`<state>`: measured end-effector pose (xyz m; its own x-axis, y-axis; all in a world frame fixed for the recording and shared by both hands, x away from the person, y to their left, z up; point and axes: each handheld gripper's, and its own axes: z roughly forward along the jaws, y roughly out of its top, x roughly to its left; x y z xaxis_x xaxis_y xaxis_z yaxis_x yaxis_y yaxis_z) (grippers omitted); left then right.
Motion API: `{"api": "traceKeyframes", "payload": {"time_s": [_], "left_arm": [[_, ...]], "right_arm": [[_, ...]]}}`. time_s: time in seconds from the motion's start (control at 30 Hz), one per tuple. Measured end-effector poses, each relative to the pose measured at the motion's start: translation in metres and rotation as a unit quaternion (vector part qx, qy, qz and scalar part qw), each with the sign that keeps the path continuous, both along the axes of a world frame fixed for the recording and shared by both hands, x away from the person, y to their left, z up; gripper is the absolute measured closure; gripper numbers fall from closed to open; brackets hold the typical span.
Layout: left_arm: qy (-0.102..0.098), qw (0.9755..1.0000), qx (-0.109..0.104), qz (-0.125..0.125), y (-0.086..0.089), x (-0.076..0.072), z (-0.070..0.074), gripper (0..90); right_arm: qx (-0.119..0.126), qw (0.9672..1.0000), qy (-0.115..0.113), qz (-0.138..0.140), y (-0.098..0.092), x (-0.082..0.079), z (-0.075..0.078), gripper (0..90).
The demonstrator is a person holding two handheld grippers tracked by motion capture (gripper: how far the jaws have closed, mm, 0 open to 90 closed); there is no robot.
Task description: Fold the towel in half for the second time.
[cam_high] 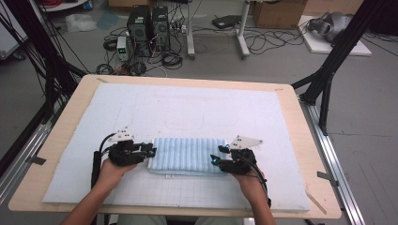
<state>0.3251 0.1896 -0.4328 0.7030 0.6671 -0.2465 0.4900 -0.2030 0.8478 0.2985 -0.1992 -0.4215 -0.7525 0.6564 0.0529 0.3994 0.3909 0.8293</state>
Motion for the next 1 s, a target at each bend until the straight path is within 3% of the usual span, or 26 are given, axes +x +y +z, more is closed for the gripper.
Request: {"api": "traceKeyframes", "payload": {"time_s": [0.07, 0.2, 0.33, 0.43, 0.53, 0.63, 0.7, 0.77, 0.93, 1.0], "left_arm": [[0.002, 0.9999, -0.001, 0.011, 0.000, 0.012, -0.002, 68.1], [0.011, 0.9995, 0.016, 0.023, -0.005, 0.025, -0.012, 72.3], [0.022, 0.9981, 0.056, 0.016, -0.009, 0.028, -0.018, 73.2], [0.014, 0.9973, 0.069, 0.018, -0.010, 0.027, -0.018, 72.9], [0.019, 0.9972, 0.067, 0.027, -0.009, 0.026, -0.017, 71.5], [-0.007, 0.9980, 0.055, 0.030, -0.001, 0.023, -0.010, 66.4], [-0.030, 0.9989, 0.020, 0.031, 0.008, 0.019, -0.006, 58.9], [-0.048, 0.9983, 0.000, 0.033, 0.016, 0.014, -0.001, 50.6], [-0.055, 0.9971, -0.028, 0.044, 0.033, 0.007, 0.002, 21.7], [-0.060, 0.9964, -0.040, 0.045, 0.039, 0.004, 0.000, 19.7]], "right_arm": [[-0.025, 0.9994, -0.013, -0.022, 0.004, 0.011, 0.001, 58.6], [-0.044, 0.9976, -0.003, -0.053, 0.010, 0.030, -0.009, 70.3], [-0.061, 0.9957, 0.014, -0.068, 0.009, 0.039, -0.021, 68.5], [-0.064, 0.9954, 0.010, -0.070, 0.005, 0.035, -0.022, 66.0], [-0.063, 0.9954, 0.007, -0.071, -0.001, 0.030, -0.022, 63.5], [-0.049, 0.9959, 0.002, -0.076, -0.009, 0.024, -0.017, 60.4], [-0.040, 0.9959, -0.011, -0.080, -0.016, 0.018, -0.012, 57.4], [-0.036, 0.9953, -0.025, -0.086, -0.023, 0.011, -0.007, 53.0], [-0.019, 0.9932, -0.050, -0.104, -0.041, -0.003, 0.004, 33.6], [-0.022, 0.9918, -0.056, -0.112, -0.048, -0.007, 0.006, 27.2]]}}
